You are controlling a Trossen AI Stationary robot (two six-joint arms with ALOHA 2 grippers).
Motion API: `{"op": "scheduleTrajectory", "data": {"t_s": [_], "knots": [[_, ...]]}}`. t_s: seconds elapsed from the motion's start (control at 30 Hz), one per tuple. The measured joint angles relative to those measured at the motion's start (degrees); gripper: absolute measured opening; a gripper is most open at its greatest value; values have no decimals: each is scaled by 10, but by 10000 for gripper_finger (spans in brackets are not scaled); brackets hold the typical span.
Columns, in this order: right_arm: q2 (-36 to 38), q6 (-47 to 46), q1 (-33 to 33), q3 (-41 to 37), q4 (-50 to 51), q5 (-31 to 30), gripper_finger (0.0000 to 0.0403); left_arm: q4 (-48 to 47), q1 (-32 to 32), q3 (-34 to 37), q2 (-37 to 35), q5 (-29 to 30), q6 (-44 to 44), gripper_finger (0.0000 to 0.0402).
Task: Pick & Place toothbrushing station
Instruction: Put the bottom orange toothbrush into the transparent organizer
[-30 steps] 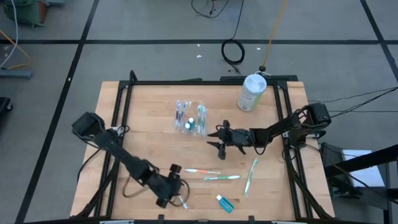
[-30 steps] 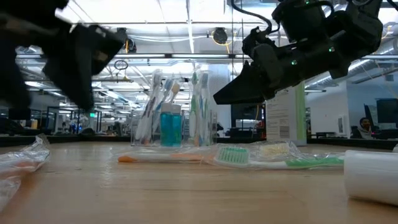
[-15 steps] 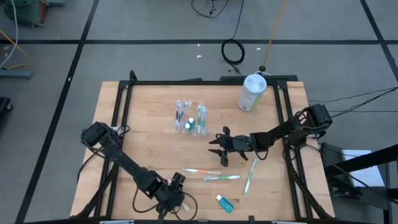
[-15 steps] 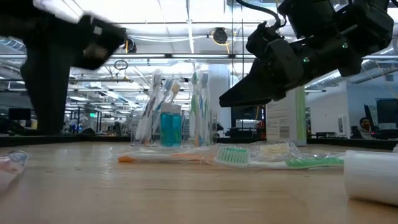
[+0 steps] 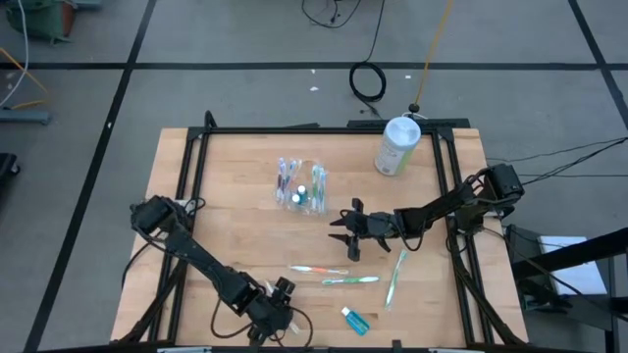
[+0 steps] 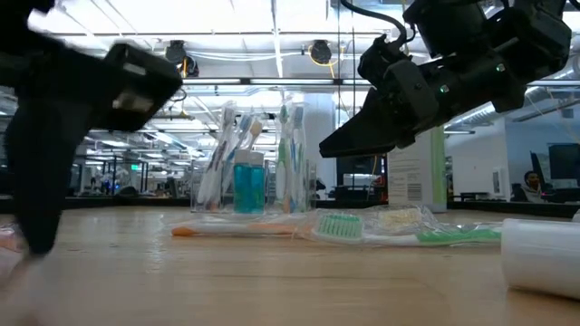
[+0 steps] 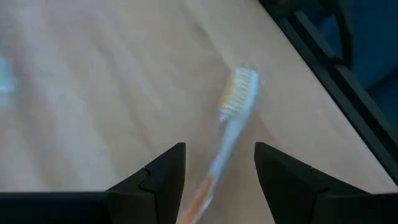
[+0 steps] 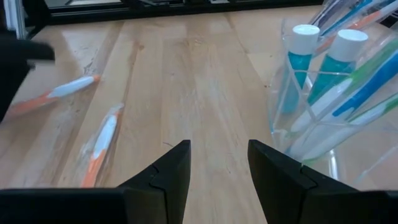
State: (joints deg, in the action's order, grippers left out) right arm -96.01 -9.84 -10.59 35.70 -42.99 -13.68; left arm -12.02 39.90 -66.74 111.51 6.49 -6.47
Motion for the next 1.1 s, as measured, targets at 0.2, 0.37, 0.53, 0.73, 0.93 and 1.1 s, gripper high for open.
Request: {"op": "scheduleTrajectory", "data": {"t_s": [0.2,0.37,0.53,0.73,0.93,1.1], "knots": [[0,0,0,0,0,0,155,23,-6,-1,22,-41,13,190],[0,0,0,0,0,1,155,20,-9,-1,20,-45,8,129],[0,0,0,0,0,2,155,28,-9,0,20,-30,-8,62],[0,0,0,0,0,2,155,-2,1,-20,-7,-4,7,8],[0,0,0,0,-1,2,155,-71,26,-24,-118,89,31,6],[0,0,0,0,-3,2,155,-137,56,-23,-228,272,39,7]]}}
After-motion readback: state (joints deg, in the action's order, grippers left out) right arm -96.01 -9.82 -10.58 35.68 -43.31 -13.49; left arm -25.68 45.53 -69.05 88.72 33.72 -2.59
